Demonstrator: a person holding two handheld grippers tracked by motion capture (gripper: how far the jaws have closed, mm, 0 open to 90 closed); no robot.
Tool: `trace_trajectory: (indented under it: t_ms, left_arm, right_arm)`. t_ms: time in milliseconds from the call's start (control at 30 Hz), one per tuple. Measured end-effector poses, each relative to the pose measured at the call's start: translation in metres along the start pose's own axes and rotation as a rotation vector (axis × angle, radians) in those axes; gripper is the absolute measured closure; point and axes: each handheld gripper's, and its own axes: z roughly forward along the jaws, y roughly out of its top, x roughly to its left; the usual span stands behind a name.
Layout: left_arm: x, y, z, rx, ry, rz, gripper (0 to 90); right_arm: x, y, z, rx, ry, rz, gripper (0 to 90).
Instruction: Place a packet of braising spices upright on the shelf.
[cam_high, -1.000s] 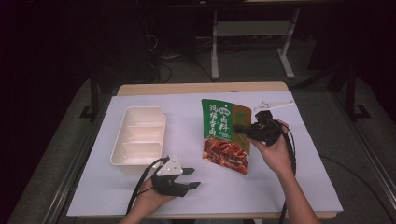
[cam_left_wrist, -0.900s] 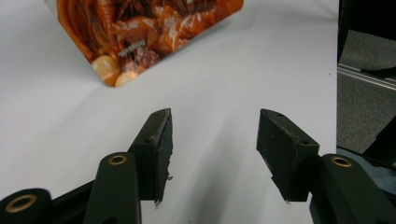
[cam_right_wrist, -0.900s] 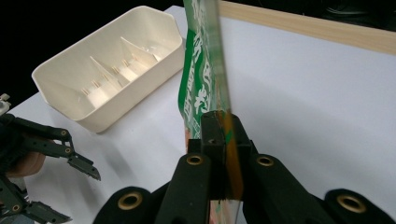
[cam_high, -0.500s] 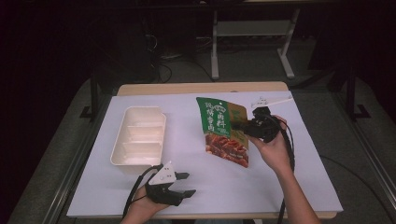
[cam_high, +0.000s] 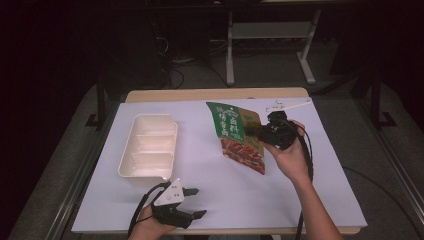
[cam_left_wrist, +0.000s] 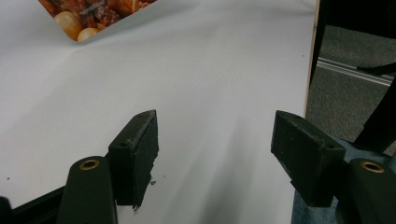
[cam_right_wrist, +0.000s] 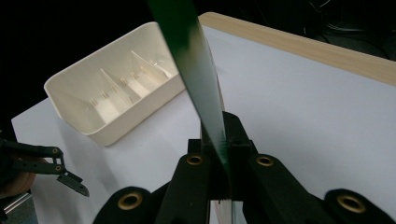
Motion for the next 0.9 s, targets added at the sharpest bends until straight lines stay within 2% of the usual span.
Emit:
trace_trajectory:
  t_ms: [500,900]
  left_arm:
    - [-0.002,-0.009,-0.003,-0.017,-0.008,-0.019,26.3]
    - [-0.004,-0.010,-0.004,-0.025,-0.005,-0.014,25.3]
  right_arm:
    - [0.014,0.015,0.003,-0.007,0.014,-0.048,89.4]
    - [0.028,0.028,0.010,-0.015,0.042,-0.079,89.4]
